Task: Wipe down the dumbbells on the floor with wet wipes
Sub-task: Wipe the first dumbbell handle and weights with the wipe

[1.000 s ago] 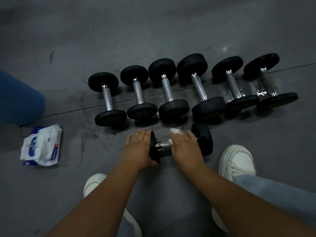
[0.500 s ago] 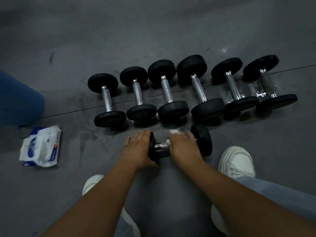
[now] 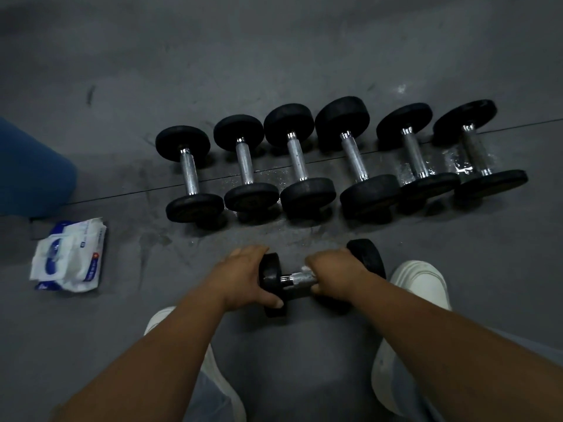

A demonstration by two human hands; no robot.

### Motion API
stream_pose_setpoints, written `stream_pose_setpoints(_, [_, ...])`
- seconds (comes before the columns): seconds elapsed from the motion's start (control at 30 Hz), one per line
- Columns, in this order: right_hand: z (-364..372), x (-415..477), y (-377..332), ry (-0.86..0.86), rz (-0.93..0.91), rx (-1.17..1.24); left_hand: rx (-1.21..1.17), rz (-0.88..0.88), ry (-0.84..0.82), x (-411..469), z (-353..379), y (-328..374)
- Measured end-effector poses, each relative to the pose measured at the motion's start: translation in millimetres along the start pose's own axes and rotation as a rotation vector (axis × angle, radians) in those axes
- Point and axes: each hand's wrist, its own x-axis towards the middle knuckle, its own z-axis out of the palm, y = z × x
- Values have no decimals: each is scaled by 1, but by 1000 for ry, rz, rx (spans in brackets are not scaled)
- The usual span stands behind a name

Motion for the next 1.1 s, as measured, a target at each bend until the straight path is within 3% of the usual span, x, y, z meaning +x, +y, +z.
stream_pose_setpoints(0.1, [9,-12,-9,163,145,70,4,104,134,-11,4,7])
stream_pose_setpoints(0.2, [40,-31,-43,400,347,122,180,103,136,-11,21,19])
stream_pose_setpoints(0.37, [53,-28,-47,600,195,173,294,41,176,4,22,19])
stream_pose_setpoints(0.47, [53,-28,-35,521,325,192,268,22,137,13,14,18])
stream_pose_setpoints(0.6, [35,-17,-42,378,57,88,256,20,114,17,12,18])
stream_pose_setpoints(0.73, [35,-26,-37,389,293,96,230,12,83,19,9,17])
stream_pose_setpoints(0.87, [29,-20,-43,317,66,98,219,33,70,20,6,17])
stream_pose_setpoints(0.97, [26,-22,-36,371,263,96,195,37,79,21,5,17])
stream_pose_setpoints(1.1, [20,-19,-42,252,58,86,196,50,77,23,4,17])
